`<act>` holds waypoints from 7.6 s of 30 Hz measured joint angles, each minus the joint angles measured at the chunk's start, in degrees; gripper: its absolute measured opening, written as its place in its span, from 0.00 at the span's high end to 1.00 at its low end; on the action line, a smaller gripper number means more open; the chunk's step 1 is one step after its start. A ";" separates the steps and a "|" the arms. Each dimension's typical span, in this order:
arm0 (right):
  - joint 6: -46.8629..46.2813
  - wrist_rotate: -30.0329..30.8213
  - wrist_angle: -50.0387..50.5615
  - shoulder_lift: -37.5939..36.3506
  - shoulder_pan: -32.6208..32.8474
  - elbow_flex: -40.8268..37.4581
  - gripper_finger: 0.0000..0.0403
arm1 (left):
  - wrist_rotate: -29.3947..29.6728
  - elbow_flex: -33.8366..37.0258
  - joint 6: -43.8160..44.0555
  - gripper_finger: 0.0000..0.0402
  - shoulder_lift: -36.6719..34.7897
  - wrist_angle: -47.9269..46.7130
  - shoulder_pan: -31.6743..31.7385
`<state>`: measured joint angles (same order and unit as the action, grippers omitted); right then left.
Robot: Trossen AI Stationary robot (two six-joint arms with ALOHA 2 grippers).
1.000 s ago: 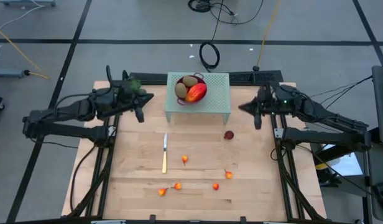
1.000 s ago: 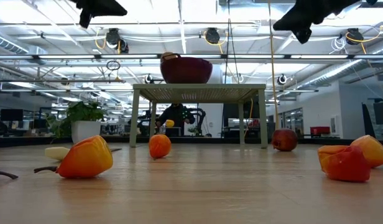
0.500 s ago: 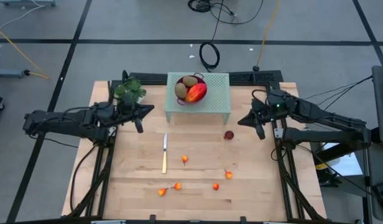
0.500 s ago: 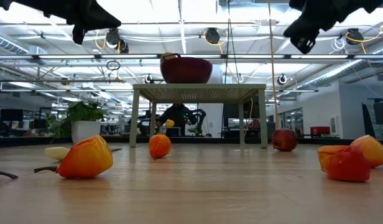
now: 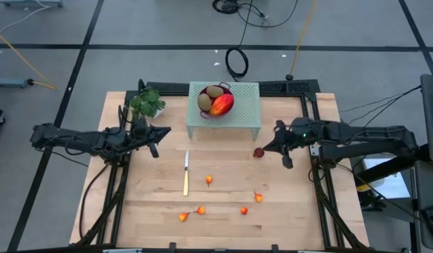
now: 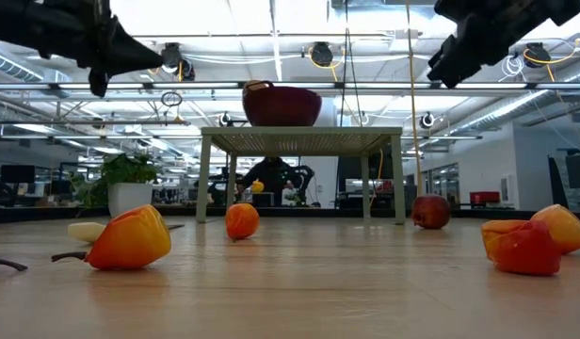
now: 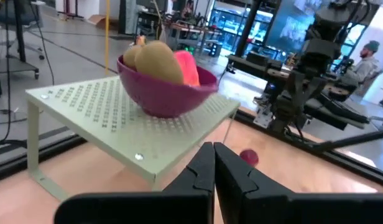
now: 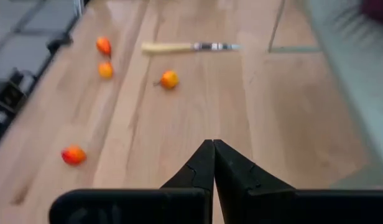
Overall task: Pick & Place Fruit
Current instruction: Put the pomegranate into the strainer bowl on the shelf
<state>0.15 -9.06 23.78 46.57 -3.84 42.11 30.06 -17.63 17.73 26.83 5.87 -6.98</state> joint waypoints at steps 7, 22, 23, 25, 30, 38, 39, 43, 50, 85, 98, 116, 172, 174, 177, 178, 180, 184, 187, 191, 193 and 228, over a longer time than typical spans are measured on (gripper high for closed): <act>1.32 8.99 2.24 7.71 7.74 0.25 0.93 | 1.54 1.86 0.04 1.00 -3.27 -0.73 -1.87; 10.36 13.55 9.94 20.37 10.46 2.99 0.62 | 1.04 1.89 -0.32 0.96 -5.24 -6.55 -4.14; 10.85 13.54 9.94 21.02 10.28 2.99 0.60 | 1.05 1.89 -0.69 0.95 -5.22 -7.19 -4.38; 11.79 13.55 9.92 22.20 9.76 3.01 0.55 | 1.03 1.91 -1.11 0.95 -5.20 -7.72 -4.73; 14.41 13.67 9.41 24.73 8.33 3.01 0.44 | 1.04 1.90 -4.67 0.95 -5.22 -7.80 -5.45; 17.21 15.39 8.01 27.62 6.64 3.05 0.32 | 1.03 1.88 -4.89 0.95 -5.20 -11.09 -5.51; 17.80 15.36 7.99 28.04 6.44 3.05 0.32 | 1.02 1.88 -4.08 0.95 -5.20 -11.53 -5.51; 20.92 15.47 7.69 29.82 5.65 3.05 0.32 | 0.98 1.88 -2.16 0.95 -5.20 -12.20 -5.53; 24.88 18.25 6.78 32.07 4.08 3.05 0.33 | 0.98 1.88 -2.25 0.95 -5.20 -12.15 -5.53; 27.67 16.48 1.77 37.05 3.15 1.26 0.39 | 0.94 1.88 -2.53 0.95 -5.20 -12.06 -5.53; 23.10 16.34 0.76 36.95 3.44 1.27 0.49 | 0.94 1.88 -2.51 0.95 -5.20 -12.06 -5.53; -3.72 11.88 -17.57 34.64 8.11 15.44 0.50 | 0.87 1.88 -7.18 0.95 -5.21 -11.71 -5.53; -8.41 21.97 -39.42 37.81 -11.18 28.82 0.50 | -3.55 1.88 -9.74 0.95 -5.22 -11.54 -5.53; -8.28 20.94 -39.26 39.37 -11.36 29.39 0.50 | -3.52 1.88 -9.74 0.95 -5.20 -11.54 -5.53; -7.07 20.77 -36.31 41.41 -11.76 31.11 0.50 | -3.50 1.88 -9.67 0.95 -5.22 -11.54 -5.53; -5.87 20.75 -36.00 42.02 -11.91 32.17 0.50 | -3.48 1.88 -9.49 0.95 -5.21 -11.52 -5.53; -3.94 20.81 -33.91 42.83 -12.20 33.69 0.50 | -3.45 1.88 -9.00 0.95 -5.20 -11.45 -5.53; -3.53 20.75 -30.22 44.74 -12.69 35.15 0.50 | -3.41 1.88 -8.61 0.95 -5.20 -11.16 -5.51; -3.54 20.47 -29.01 45.84 -12.72 35.31 0.50 | -3.20 1.88 -8.66 0.95 -5.20 -11.08 -5.46; -3.72 19.23 -29.01 46.40 -12.69 35.47 0.50 | -3.10 1.87 -8.87 0.95 -5.20 -10.67 -5.46; -3.72 19.26 -28.62 46.57 -12.69 35.45 0.50 | -3.10 1.87 -9.04 0.95 -5.20 -10.33 -5.46; -3.77 16.26 -24.30 46.47 -12.74 35.40 0.45 | -3.10 1.86 -8.98 0.95 -5.20 -10.29 -5.46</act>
<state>-3.62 7.20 -0.53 93.03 -16.58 77.52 26.96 -15.77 8.75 21.63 -4.43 -12.45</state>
